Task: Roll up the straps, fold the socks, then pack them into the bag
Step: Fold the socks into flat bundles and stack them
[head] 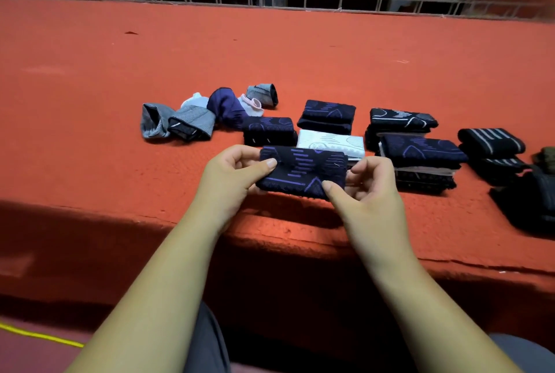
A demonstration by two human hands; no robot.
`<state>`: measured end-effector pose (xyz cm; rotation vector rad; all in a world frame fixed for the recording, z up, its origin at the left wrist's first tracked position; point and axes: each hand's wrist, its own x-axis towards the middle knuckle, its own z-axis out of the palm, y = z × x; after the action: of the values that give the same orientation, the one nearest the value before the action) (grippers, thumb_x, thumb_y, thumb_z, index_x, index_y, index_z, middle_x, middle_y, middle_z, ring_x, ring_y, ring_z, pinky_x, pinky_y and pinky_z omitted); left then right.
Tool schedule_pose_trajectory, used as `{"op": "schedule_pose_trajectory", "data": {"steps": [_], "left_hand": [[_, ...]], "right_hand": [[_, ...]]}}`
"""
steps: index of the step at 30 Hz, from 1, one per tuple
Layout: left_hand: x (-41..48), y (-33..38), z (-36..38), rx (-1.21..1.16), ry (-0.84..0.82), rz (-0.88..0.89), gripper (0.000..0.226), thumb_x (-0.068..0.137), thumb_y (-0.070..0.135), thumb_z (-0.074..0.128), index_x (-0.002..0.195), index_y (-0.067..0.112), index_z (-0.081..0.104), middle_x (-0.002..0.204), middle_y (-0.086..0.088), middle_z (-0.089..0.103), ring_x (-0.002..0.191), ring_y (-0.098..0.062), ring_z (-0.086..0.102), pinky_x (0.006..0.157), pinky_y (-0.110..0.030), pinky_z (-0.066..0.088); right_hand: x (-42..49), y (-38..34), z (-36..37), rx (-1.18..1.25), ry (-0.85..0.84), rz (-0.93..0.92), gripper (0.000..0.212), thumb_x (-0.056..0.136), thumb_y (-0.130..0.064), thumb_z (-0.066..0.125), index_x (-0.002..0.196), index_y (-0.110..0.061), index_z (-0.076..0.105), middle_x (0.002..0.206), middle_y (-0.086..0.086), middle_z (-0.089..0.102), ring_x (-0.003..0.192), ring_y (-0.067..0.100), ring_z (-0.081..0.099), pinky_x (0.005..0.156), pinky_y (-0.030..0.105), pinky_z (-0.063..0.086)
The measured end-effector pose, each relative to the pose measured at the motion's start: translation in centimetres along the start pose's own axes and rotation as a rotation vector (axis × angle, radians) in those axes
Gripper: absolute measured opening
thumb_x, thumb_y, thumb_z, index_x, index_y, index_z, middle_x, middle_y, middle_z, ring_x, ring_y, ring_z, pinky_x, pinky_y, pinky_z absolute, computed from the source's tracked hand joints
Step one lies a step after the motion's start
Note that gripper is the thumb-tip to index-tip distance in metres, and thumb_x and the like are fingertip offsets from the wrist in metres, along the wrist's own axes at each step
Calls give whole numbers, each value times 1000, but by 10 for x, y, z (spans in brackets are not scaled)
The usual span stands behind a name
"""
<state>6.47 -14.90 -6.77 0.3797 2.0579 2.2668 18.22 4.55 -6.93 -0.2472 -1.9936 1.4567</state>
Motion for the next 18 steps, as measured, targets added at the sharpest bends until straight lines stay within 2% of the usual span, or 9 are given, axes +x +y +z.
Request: {"op": "schedule_pose_trajectory", "data": {"steps": [3,5,7,9,13,15,17,18], "left_hand": [[9,-1,-3,-40,77,-8,26,89,13,84,109,1,72,89,-14,72,78,-24,68,61,-33,58],[17,1,-5,-51,138,4,25,89,14,84,108,2,73,85,-11,72,74,-21,68,58,-31,58],[27,2,-9,-54,178,29,20,91,15,83,106,6,75,84,-8,74,73,-19,70,61,-33,59],[38,3,-13,-57,197,53,15,94,15,80,108,12,77,92,-7,79,79,-18,73,67,-34,61],[63,6,-18,-37,175,116,29,98,12,68,124,22,76,112,-1,80,97,-15,74,77,-32,61],[75,10,-20,-33,128,120,40,94,14,65,130,31,73,112,3,77,95,-11,71,75,-29,59],[86,10,-20,-24,111,116,48,94,12,65,137,32,68,105,5,74,92,-10,69,76,-28,59],[91,10,-20,-32,125,119,48,96,7,65,139,29,67,100,8,73,90,-9,69,76,-27,59]], "right_hand": [[3,-13,7,-114,6,-61,29,90,-21,83,95,-27,55,85,-17,62,74,4,57,73,22,47],[11,-19,14,-173,-7,-82,19,93,-22,80,94,-26,61,87,-17,67,79,2,61,76,21,46],[22,-25,22,-211,-27,-78,11,95,-21,76,99,-26,67,94,-16,71,88,1,65,82,22,47],[37,-34,31,-272,-49,-92,11,97,-20,73,104,-28,69,97,-19,71,92,-6,64,81,17,44],[71,-45,51,-353,-114,-77,17,101,-15,65,114,-24,70,84,-20,68,71,-19,60,63,1,39],[89,-46,61,-405,-142,-80,22,103,-12,61,122,-21,69,91,-17,67,68,-25,57,60,-2,38],[106,-46,72,-485,-158,-100,28,103,-14,59,128,-20,68,109,-9,70,84,-22,61,69,0,37],[115,-45,77,-510,-161,-102,30,102,-15,58,130,-21,68,117,-7,71,98,-13,65,78,6,38]]}}
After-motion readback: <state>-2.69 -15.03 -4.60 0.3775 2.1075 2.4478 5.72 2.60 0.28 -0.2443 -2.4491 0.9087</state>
